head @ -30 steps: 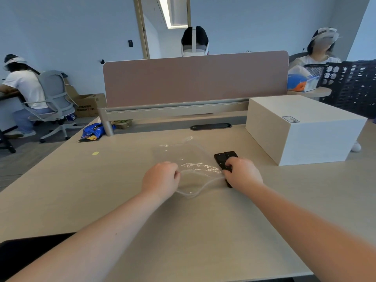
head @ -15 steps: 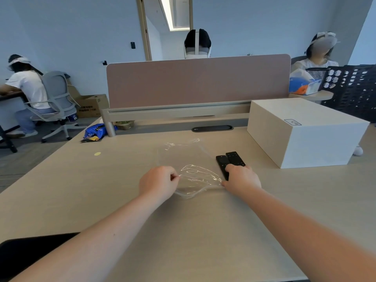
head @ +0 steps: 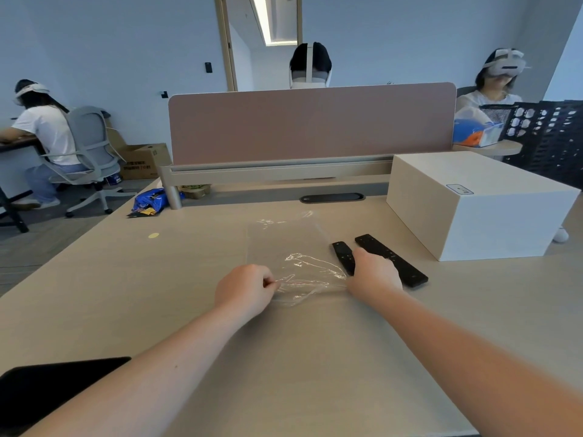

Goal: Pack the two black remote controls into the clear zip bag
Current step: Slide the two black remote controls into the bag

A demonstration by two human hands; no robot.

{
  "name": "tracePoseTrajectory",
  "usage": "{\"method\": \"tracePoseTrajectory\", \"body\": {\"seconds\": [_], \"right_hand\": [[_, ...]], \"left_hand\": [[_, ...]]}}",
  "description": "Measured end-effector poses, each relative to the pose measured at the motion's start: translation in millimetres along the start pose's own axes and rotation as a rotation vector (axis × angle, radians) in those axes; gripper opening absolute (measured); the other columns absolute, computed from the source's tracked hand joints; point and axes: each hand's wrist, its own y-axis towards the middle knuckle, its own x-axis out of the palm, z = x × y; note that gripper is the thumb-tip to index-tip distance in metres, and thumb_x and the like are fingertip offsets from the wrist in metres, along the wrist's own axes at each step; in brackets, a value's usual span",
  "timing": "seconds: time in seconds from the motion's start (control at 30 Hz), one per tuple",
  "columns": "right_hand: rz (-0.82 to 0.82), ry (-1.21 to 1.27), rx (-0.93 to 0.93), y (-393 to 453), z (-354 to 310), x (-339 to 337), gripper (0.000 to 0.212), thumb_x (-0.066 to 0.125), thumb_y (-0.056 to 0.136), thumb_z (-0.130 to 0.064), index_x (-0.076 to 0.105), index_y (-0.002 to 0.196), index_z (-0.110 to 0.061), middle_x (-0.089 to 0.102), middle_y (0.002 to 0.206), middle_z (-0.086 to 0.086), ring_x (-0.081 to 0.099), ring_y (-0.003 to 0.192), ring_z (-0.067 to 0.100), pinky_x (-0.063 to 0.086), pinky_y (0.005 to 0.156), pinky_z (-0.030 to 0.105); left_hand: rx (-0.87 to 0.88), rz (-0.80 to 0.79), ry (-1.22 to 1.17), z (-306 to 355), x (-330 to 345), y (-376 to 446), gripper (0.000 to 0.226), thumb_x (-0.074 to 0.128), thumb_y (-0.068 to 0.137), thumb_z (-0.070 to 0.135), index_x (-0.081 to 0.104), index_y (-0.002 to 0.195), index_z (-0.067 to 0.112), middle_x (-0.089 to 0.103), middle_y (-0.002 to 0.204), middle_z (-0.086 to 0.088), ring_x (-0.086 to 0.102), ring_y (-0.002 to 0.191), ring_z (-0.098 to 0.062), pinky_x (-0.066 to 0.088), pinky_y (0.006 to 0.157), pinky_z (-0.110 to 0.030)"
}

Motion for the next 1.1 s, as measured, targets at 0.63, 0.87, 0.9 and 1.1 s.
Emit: {"method": "tracePoseTrajectory", "body": {"seconds": [0.63,0.87,0.9,1.1], "right_hand": [[-0.245,0.362,-0.265,-73,-20,-81,0.021,0.066,0.081,-0.025,0.073,0.101,-0.022,0.061,0.071,-0.008,0.053,0.058,0.006,0.038,0.048,0.013],[-0.177,0.296,-0.212,-76,-26,-59,0.022,0.062,0.082,-0.026,0.072,0.1,-0.017,0.072,0.092,0.006,0.065,0.08,0.022,0.054,0.067,0.03],[-0.138,0.305,-0.19,-74,-28,-52,0.021,0.061,0.082,-0.026,0.071,0.098,-0.016,0.072,0.092,0.007,0.065,0.081,0.025,0.054,0.066,0.03],[0.006,0.219,-0.202,-60,-42,-10,0.02,0.053,0.088,-0.024,0.061,0.096,-0.007,0.068,0.093,0.012,0.063,0.089,0.032,0.037,0.061,0.026]], "left_hand": [[-0.123,0.126,-0.19,11,-30,-1,0.011,0.063,0.084,0.021,0.073,0.086,0.02,0.074,0.097,-0.003,0.064,0.092,-0.027,0.052,0.076,-0.034],[0.005,0.105,-0.31,29,-24,-7,0.009,0.068,0.081,0.024,0.075,0.084,0.018,0.075,0.093,-0.002,0.064,0.088,-0.02,0.045,0.071,-0.026],[0.025,0.096,-0.318,31,-22,-8,0.01,0.07,0.08,0.025,0.075,0.084,0.018,0.075,0.091,-0.002,0.064,0.086,-0.02,0.045,0.071,-0.026],[0.09,0.043,-0.334,39,-15,-9,0.011,0.072,0.079,0.024,0.076,0.087,0.018,0.076,0.091,-0.001,0.065,0.085,-0.017,0.046,0.072,-0.024]]}}
